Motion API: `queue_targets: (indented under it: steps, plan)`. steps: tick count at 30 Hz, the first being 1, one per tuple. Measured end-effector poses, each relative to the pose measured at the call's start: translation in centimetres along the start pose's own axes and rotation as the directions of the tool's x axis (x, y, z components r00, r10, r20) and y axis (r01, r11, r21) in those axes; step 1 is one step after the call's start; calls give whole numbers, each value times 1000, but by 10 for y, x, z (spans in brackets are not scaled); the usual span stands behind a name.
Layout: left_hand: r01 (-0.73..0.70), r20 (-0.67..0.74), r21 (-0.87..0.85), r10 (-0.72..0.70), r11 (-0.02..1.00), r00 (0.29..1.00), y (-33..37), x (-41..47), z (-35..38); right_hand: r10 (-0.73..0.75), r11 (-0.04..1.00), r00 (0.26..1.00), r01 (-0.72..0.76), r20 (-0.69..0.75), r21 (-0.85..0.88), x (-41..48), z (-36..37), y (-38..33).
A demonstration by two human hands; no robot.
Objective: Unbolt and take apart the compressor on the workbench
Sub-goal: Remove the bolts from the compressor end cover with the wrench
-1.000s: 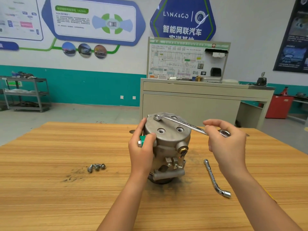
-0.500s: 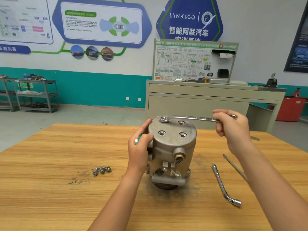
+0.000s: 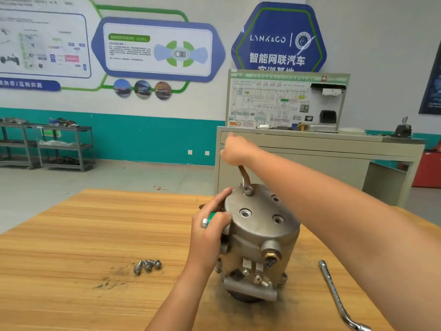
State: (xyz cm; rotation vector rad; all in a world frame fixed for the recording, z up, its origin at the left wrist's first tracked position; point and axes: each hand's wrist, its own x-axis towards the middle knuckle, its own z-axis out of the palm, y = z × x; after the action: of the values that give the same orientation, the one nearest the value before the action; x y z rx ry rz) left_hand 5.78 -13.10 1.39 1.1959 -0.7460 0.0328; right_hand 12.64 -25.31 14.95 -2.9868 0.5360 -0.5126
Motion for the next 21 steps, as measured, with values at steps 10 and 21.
queue_targets:
  steps: [10, 21]
  plan:
    - [14, -73, 3, -14, 1000, 997, 9, 0, 10, -646, 712, 681, 701, -344, 51, -208, 17, -55]
    - [-39, 36, -23, 40, 999, 999, 4, -1, 13, 277, 958, 814, -195, -510, 210, -156, 9, 142]
